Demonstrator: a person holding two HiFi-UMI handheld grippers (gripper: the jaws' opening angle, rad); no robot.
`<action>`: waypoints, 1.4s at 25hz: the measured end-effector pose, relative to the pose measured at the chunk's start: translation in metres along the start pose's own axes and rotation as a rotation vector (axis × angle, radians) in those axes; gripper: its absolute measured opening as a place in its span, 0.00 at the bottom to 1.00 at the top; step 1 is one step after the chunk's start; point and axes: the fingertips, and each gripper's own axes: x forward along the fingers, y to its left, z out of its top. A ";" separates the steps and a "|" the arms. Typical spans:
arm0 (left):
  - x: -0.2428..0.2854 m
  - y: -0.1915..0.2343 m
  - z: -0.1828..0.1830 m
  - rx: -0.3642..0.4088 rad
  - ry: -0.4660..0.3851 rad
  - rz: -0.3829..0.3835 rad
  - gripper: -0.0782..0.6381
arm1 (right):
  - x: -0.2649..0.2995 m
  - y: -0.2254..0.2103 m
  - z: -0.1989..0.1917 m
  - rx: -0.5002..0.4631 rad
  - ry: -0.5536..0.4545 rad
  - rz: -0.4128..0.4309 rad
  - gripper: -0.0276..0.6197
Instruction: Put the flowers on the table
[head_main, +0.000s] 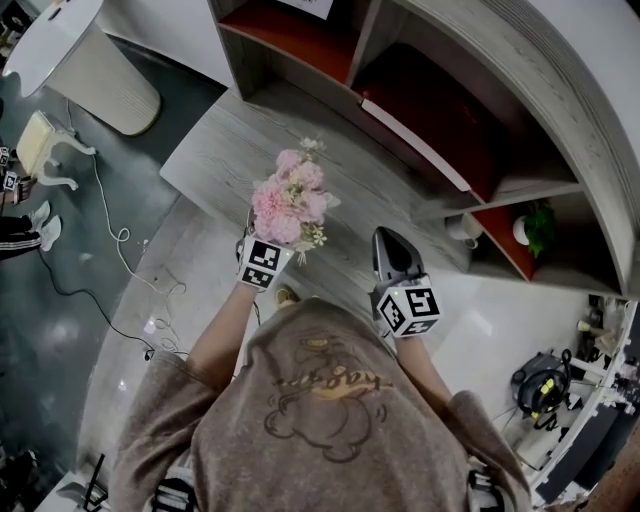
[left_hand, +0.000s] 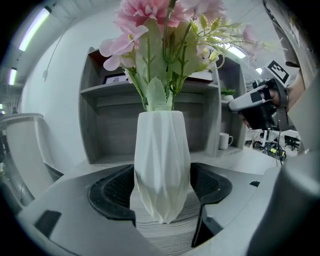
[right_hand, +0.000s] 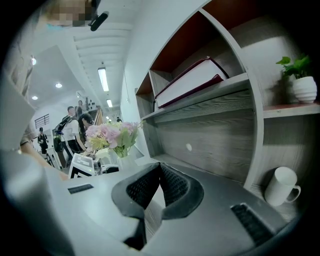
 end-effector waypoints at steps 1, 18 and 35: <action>0.000 0.000 0.000 -0.003 0.000 0.002 0.59 | 0.000 0.000 0.000 0.000 0.000 0.000 0.02; -0.048 0.013 0.017 -0.079 -0.034 0.073 0.65 | 0.002 0.016 -0.001 -0.027 -0.009 0.066 0.02; -0.174 0.042 0.048 -0.262 -0.158 0.224 0.67 | 0.007 0.078 0.001 -0.062 -0.036 0.192 0.02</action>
